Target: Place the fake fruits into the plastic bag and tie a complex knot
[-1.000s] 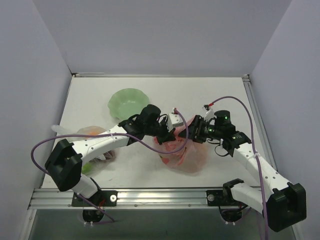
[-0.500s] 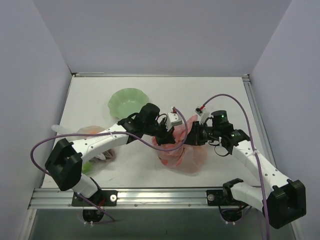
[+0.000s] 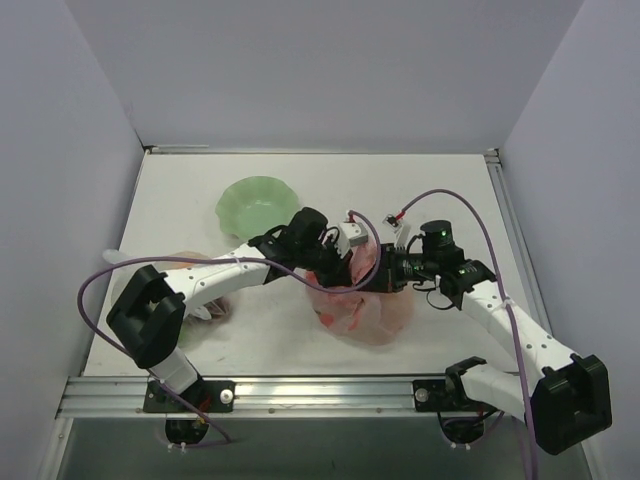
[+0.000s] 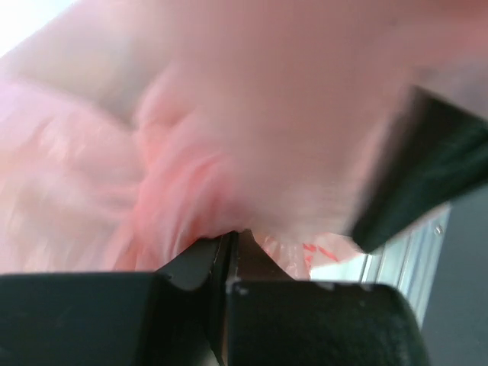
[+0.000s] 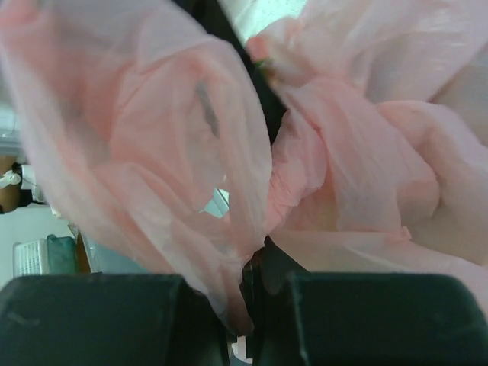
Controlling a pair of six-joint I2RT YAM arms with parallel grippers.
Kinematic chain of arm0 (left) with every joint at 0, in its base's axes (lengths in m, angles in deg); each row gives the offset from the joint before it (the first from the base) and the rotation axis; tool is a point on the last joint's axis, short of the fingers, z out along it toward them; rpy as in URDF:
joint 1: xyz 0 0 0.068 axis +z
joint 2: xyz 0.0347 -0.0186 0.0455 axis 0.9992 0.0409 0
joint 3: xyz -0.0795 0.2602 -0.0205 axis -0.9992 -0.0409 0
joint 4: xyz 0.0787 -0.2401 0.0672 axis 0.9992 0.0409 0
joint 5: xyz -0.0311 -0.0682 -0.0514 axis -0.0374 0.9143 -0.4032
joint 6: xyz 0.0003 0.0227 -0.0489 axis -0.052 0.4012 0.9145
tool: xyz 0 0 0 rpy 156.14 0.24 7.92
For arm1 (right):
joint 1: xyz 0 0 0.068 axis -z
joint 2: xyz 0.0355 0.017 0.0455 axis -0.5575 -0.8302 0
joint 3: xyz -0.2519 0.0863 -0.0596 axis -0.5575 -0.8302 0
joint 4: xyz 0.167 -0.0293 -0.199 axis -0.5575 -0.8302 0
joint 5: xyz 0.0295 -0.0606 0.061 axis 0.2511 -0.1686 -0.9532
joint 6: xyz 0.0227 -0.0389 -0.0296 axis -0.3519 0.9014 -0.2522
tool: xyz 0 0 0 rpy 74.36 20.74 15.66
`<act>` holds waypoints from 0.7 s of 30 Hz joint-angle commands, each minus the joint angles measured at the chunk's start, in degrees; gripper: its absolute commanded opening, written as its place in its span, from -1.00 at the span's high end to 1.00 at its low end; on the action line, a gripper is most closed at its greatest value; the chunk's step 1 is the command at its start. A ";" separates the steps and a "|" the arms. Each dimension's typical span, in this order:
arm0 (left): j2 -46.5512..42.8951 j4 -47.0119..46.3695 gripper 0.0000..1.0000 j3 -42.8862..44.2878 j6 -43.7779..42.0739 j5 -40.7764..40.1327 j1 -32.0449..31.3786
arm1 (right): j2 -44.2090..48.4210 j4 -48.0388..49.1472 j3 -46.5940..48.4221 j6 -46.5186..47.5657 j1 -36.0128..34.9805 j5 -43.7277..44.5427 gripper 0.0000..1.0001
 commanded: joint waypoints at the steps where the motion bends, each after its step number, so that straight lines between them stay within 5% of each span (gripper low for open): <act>1: -0.37 -11.86 1.00 -0.41 9.77 -2.35 3.66 | 2.15 0.87 0.42 0.13 0.00 -7.55 1.00; 3: -0.81 -20.20 1.00 -2.94 13.12 1.70 5.16 | 1.88 0.96 0.42 0.39 -0.17 -7.38 1.00; 10: -1.43 -27.63 1.00 -7.35 20.69 11.92 5.34 | 5.46 -11.59 6.65 7.68 9.56 -10.35 -0.13; 13: -1.87 -27.10 1.00 -8.15 19.48 10.60 5.43 | 9.86 -16.34 10.08 10.49 17.63 -13.78 -0.25; 15: -1.78 -26.32 1.00 -8.06 19.12 9.64 5.43 | 11.28 -18.28 11.57 10.85 20.64 -13.80 -0.22; 19: -0.99 -25.70 1.00 -7.36 18.85 8.75 5.34 | 8.94 -18.55 9.66 16.28 21.36 -5.56 0.61; 21: -0.90 -24.99 1.00 -7.09 18.33 9.01 5.43 | 5.59 -16.89 9.38 17.79 18.30 1.55 0.80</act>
